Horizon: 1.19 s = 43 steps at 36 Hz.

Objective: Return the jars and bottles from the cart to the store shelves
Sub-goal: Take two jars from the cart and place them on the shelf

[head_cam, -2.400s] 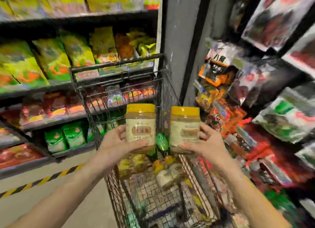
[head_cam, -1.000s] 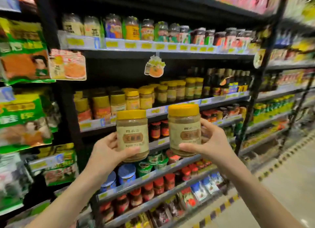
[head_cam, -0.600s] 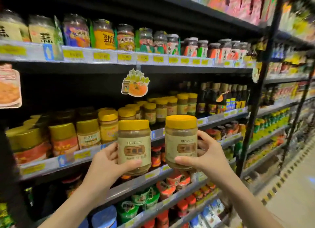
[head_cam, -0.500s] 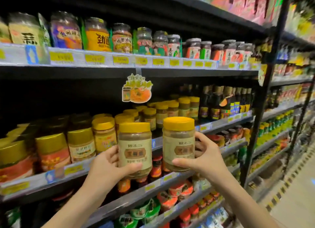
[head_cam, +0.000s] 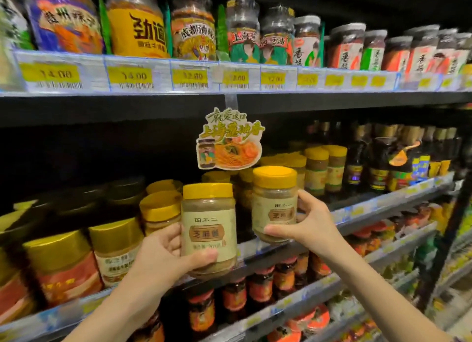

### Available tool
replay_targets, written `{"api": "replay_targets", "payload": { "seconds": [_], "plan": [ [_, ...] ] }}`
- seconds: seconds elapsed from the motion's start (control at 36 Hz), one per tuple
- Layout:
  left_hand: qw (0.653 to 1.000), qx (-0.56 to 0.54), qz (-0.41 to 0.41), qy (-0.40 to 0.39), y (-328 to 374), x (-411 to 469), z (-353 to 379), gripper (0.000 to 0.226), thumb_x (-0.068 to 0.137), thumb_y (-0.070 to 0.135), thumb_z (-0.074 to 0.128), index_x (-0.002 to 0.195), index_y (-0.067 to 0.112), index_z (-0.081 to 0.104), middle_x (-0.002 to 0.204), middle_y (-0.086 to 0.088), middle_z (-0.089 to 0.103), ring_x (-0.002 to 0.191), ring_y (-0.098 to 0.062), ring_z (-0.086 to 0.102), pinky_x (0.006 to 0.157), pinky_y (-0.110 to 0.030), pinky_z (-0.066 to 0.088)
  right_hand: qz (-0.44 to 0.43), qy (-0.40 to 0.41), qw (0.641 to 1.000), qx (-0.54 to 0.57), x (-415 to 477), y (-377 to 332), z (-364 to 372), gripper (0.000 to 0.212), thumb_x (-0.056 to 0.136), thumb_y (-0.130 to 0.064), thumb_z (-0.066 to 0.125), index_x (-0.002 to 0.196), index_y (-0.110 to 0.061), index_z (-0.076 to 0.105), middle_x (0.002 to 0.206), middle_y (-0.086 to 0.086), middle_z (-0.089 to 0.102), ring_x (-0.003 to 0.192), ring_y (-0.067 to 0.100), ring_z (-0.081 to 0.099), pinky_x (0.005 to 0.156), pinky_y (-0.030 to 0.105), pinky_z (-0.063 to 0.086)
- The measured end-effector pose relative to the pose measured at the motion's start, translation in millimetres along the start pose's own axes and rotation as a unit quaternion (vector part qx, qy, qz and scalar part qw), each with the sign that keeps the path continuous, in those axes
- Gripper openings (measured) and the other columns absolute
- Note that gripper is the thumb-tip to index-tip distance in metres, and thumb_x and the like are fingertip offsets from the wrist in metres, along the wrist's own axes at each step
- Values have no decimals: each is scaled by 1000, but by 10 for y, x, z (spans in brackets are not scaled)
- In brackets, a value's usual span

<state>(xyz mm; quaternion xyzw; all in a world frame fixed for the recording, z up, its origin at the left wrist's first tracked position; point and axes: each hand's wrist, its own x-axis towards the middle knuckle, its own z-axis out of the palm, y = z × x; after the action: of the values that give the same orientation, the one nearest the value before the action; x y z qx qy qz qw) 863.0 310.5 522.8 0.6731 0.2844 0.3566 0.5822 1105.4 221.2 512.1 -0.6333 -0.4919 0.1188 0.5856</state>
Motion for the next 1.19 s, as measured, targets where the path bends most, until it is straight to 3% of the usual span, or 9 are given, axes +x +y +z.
{"api": "replay_targets", "payload": {
  "seconds": [0.06, 0.17, 0.28, 0.39, 0.53, 0.69, 0.89, 1.03, 1.19],
  "plan": [
    [1000, 5, 3, 9, 9, 24, -1, 70, 34, 19, 83, 101, 23, 63, 93, 8, 75, 87, -9, 71, 64, -17, 56, 4, -7, 1000, -6, 112, 79, 29, 82, 41, -33, 93, 114, -21, 58, 106, -3, 70, 94, 5, 68, 83, 29, 56],
    [999, 3, 3, 33, 41, 47, 21, 64, 33, 20, 83, 95, 24, 64, 88, 9, 76, 83, -9, 72, 60, -15, 55, -1, -25, 1000, -17, 320, 198, 83, 80, 43, -26, 93, 113, -22, 54, 108, -5, 67, 96, 1, 65, 82, 23, 55],
    [998, 8, -6, 57, 83, 36, 69, 58, 38, 13, 82, 92, 23, 63, 79, 14, 75, 75, -2, 71, 54, -11, 52, 2, -60, 998, -21, 525, 270, 126, 78, 43, -26, 93, 109, -22, 52, 108, -3, 66, 100, 8, 63, 86, 31, 54],
    [997, 22, -12, 77, 124, 24, 108, 63, 41, 14, 80, 101, 20, 64, 87, 12, 75, 80, -3, 71, 57, -12, 53, 7, -105, 994, -18, 693, 319, 178, 81, 47, -17, 92, 114, -18, 46, 104, -9, 60, 98, 3, 58, 72, 13, 51],
    [993, 33, -9, 110, 155, 11, 177, 61, 43, 14, 80, 102, 22, 63, 89, 15, 74, 81, -1, 70, 57, -11, 52, 34, -154, 987, -34, 875, 430, 267, 103, 32, -43, 93, 120, -20, 46, 108, -5, 65, 102, 11, 63, 89, 36, 53],
    [990, 41, -6, 136, 161, -55, 265, 65, 46, 17, 82, 107, 21, 63, 93, 14, 74, 84, -1, 70, 58, -9, 50, 44, -219, 974, -42, 989, 513, 357, 112, 23, -51, 91, 120, -18, 48, 103, -3, 70, 97, 10, 67, 87, 38, 56],
    [987, 45, -3, 151, 171, -132, 328, 69, 45, 21, 87, 110, 20, 63, 95, 12, 74, 86, -2, 70, 59, -9, 51, 26, -238, 969, -54, 1007, 500, 421, 100, 33, -39, 91, 114, -29, 33, 112, -3, 60, 106, 18, 60, 93, 43, 51],
    [987, 47, -2, 155, 187, -198, 319, 83, 30, 38, 89, 108, 24, 64, 98, 11, 74, 89, -3, 69, 61, -9, 51, 28, -249, 967, -55, 1008, 543, 468, 97, 43, -27, 93, 120, -24, 35, 116, -1, 58, 108, 18, 58, 96, 42, 49],
    [984, 65, -4, 167, 208, -235, 345, 68, 46, 25, 83, 111, 23, 62, 97, 15, 73, 90, 0, 69, 62, -8, 51, 39, -266, 959, -88, 1000, 514, 463, 104, 34, -32, 94, 119, -20, 36, 114, 0, 59, 107, 20, 58, 94, 42, 50]
  ]
}}
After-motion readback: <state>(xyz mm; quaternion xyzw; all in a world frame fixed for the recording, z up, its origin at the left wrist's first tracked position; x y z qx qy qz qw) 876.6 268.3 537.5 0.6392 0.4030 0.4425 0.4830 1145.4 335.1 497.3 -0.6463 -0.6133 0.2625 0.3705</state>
